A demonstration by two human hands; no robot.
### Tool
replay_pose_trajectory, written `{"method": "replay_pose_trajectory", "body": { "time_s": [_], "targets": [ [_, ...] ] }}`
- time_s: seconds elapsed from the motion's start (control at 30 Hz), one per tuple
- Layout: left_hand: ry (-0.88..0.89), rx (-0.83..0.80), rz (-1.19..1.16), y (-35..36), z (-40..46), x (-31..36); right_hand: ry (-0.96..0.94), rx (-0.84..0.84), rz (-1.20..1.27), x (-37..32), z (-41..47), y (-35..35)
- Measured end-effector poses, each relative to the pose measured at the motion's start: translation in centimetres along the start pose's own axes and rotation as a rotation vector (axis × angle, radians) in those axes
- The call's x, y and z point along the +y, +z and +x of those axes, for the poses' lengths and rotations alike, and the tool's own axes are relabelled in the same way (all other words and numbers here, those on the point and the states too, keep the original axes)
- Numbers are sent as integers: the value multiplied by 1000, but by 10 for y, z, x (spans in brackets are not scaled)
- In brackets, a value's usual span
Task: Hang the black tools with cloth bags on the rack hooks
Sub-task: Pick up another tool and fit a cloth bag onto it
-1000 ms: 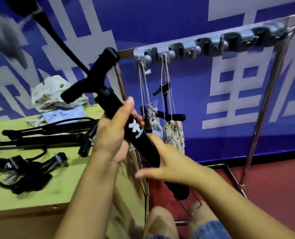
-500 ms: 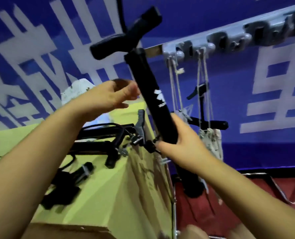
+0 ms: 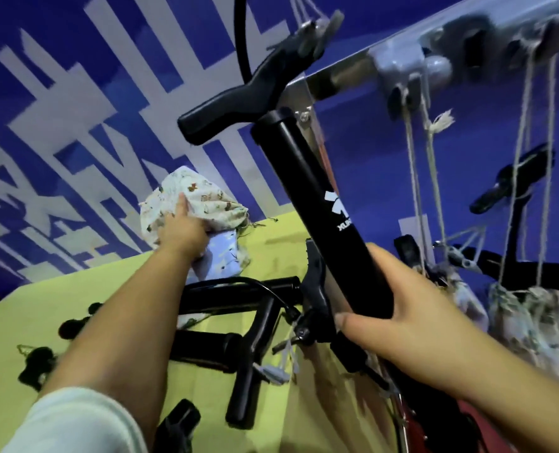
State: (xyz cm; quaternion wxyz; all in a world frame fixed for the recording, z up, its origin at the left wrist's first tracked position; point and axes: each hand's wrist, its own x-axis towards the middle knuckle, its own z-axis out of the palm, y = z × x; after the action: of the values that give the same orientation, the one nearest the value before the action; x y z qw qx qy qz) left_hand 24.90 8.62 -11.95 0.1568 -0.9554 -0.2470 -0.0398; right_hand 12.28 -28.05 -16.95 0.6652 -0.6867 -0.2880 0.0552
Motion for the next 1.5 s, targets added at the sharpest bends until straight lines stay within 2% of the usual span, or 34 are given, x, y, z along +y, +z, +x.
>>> {"method": "replay_pose_trajectory", "body": {
  "time_s": [0.1, 0.2, 0.27, 0.33, 0.47, 0.73, 0.87, 1.03, 1.17, 1.3, 1.37, 1.5],
  "targets": [
    [-105, 158, -87, -9, 4, 0, 16, 13, -3, 7, 1, -1],
    [-245, 433, -435, -31, 4, -12, 14, 55, 12, 10, 0, -1],
    [-179, 607, -643, -51, -6, -25, 15, 64, 52, 6, -3, 1],
    [-89, 707, -769, -74, -20, -39, 14, 88, 59, 1, -7, 4],
    [-31, 885, -981, -131, -67, -53, 9, 105, 67, -16, -21, 2],
    [257, 1018, -1127, -233, -204, -32, -30, 121, 233, -78, -60, 3],
    [361, 889, -1366, -269, -280, -8, -116, 187, 214, -113, -84, -3],
    [430, 528, -1634, -278, -356, 30, -229, 304, 207, -143, -116, -21],
    [465, 309, -1620, -260, -392, 58, -300, 400, 250, -154, -147, -40],
    [423, 234, -1681, -228, -411, 82, -318, 572, 256, -158, -178, -63],
    [407, 178, -1697, -208, -416, 98, -336, 544, 232, -158, -192, -72],
    [318, 23, -1743, -184, -418, 131, -282, 288, 182, -155, -207, -78]
  ]
}}
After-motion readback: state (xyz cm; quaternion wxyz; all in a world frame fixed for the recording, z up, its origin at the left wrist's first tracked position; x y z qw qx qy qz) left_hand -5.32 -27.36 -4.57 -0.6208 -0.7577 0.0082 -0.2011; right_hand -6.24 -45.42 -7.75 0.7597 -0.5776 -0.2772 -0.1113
